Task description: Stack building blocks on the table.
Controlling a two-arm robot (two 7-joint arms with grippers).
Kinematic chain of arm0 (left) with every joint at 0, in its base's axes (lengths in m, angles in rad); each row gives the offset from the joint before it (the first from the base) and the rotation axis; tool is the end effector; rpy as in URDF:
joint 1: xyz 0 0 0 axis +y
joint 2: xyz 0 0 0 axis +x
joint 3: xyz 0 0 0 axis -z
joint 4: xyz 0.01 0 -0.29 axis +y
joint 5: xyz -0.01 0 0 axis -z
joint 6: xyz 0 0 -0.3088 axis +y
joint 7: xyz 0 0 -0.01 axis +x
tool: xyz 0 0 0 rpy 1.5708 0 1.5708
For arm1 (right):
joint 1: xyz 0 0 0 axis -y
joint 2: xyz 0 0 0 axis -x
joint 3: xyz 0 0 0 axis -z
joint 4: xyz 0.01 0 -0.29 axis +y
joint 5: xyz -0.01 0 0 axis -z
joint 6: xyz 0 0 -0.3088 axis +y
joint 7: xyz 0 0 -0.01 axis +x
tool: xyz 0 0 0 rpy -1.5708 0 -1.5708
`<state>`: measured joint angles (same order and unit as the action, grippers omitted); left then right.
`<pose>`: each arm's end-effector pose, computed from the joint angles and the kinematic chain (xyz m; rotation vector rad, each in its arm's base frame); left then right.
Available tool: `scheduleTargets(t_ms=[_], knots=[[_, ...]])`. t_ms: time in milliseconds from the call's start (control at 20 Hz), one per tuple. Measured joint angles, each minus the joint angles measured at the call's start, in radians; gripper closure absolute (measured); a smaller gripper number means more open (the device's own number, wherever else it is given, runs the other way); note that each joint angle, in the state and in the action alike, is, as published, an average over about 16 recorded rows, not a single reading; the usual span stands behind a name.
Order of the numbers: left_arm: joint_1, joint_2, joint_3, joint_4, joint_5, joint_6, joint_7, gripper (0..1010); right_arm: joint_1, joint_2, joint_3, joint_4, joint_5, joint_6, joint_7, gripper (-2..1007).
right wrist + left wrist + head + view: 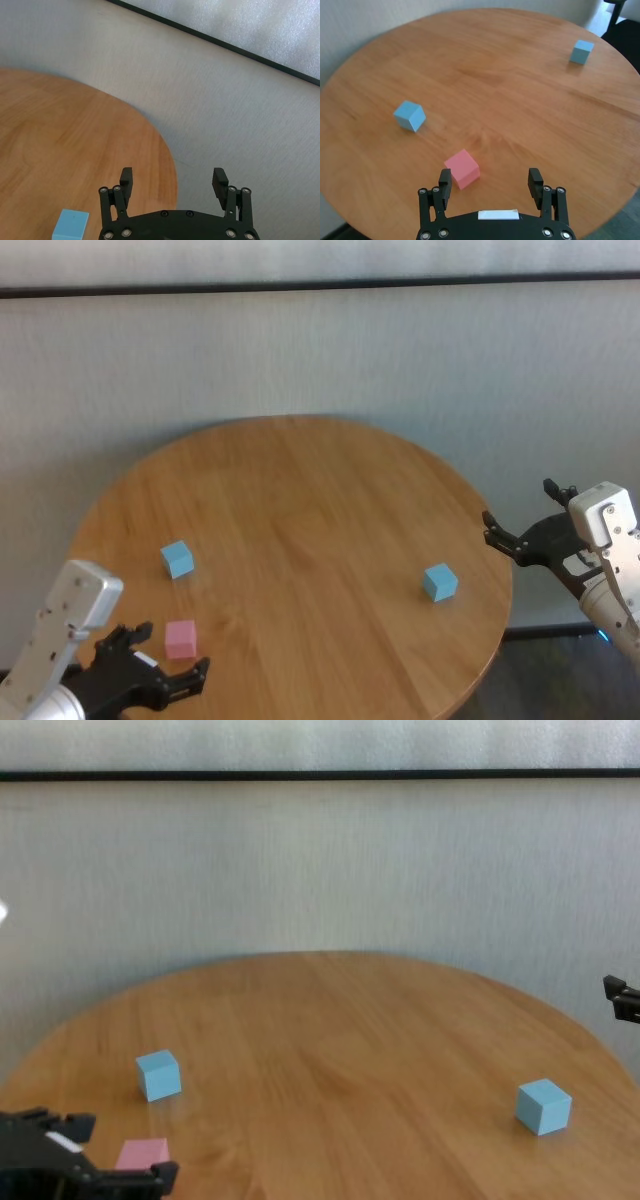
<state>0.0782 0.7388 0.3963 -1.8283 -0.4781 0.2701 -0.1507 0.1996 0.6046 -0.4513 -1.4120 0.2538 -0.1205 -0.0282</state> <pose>0.2755 0.0563 -0.2699 0.4356 0.1112 0.9473 0.3581 -0.0827 -0.3022 -0.3044 -0.2852 -1.2479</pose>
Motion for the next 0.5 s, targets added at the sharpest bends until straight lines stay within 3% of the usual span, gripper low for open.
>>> scheduleTargets(t_ms=[200, 500], knots=[[-0.01, -0.016, 0.009, 0.003, 0.013, 0.043, 0.0, 8, 0.0, 0.0, 0.0, 0.0, 0.0, 0.0, 0.0, 1], [-0.033, -0.037, 0.02, 0.022, 0.039, 0.084, -0.015, 8, 0.0, 0.0, 0.0, 0.0, 0.0, 0.0, 0.0, 1]])
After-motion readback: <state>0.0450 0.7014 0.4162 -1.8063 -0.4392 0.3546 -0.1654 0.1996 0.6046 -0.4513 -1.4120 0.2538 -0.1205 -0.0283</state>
